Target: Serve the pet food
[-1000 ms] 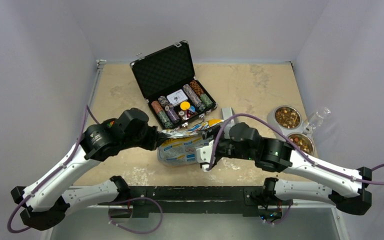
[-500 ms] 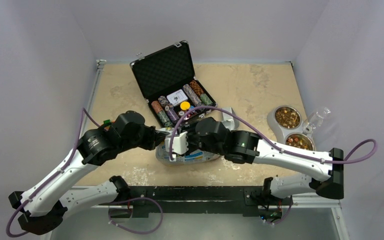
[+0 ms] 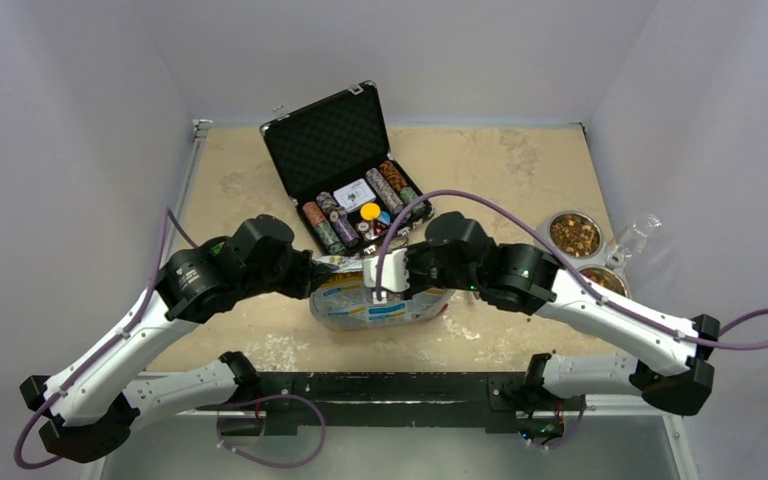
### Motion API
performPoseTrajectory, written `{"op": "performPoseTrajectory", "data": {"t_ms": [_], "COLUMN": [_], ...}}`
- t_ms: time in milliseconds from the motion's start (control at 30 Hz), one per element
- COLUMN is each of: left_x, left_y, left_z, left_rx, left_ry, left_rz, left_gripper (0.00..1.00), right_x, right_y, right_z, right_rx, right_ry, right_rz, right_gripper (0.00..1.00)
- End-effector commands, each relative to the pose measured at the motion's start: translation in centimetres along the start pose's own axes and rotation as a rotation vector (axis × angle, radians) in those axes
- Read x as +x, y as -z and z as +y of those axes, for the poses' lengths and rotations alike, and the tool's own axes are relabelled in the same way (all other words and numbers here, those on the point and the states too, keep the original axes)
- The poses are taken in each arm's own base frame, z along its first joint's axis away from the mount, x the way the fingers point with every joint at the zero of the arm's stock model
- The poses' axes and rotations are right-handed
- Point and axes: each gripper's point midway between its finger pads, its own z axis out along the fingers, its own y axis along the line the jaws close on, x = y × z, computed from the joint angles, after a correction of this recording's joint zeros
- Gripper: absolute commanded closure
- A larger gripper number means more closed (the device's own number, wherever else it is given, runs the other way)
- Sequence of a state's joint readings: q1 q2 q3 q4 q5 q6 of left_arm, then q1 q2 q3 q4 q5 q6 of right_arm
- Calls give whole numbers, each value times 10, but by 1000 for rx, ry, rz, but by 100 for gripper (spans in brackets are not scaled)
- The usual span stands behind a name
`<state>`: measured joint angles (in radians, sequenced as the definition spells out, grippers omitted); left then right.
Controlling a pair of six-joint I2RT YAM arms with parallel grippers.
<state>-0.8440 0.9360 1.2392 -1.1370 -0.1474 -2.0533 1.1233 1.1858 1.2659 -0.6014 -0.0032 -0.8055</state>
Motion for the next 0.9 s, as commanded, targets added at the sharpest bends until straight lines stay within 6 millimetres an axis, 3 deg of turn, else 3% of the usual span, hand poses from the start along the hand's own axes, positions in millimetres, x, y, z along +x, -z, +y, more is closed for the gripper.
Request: {"op": "performPoseTrajectory", "data": {"t_ms": [0,167,300,367,467,500,633,667,733,867], "left_x": [-21,-16,-18,-21,-35,-41,-51,-51,-49,-49], "left_y": [20,19,19,20,27,30,33,32,31,32], "left_z": [-2,-3,-1,0,1,2,3,3,2,1], "left_rx": [34,31,36,31,43,43,51,50,50,56], "left_ry": [-32,-52,-61,-64,-78,-83,-67,-64,-64,-81], "left_rz": [-81,-59,-64,-76,-134,-159,-190,-188,-179,-176], "left_gripper": [100,100,100,100,100,100,100,100,100,100], "right_x": [33,17,12,14,29,37,38,38,42,54], "right_y": [20,4,-2,0,9,15,28,29,29,28], "right_z": [8,-1,-7,-14,-17,-14,1,3,4,0], "right_rx": [-57,-69,-57,-19,23,33,8,5,-4,-6], "right_ry": [-23,-41,-15,-14,-23,-26,-75,-92,-136,-175], "right_rz": [123,128,137,160,230,250,184,173,178,214], "right_gripper": [71,49,44,54,95,100,100,96,77,79]}}
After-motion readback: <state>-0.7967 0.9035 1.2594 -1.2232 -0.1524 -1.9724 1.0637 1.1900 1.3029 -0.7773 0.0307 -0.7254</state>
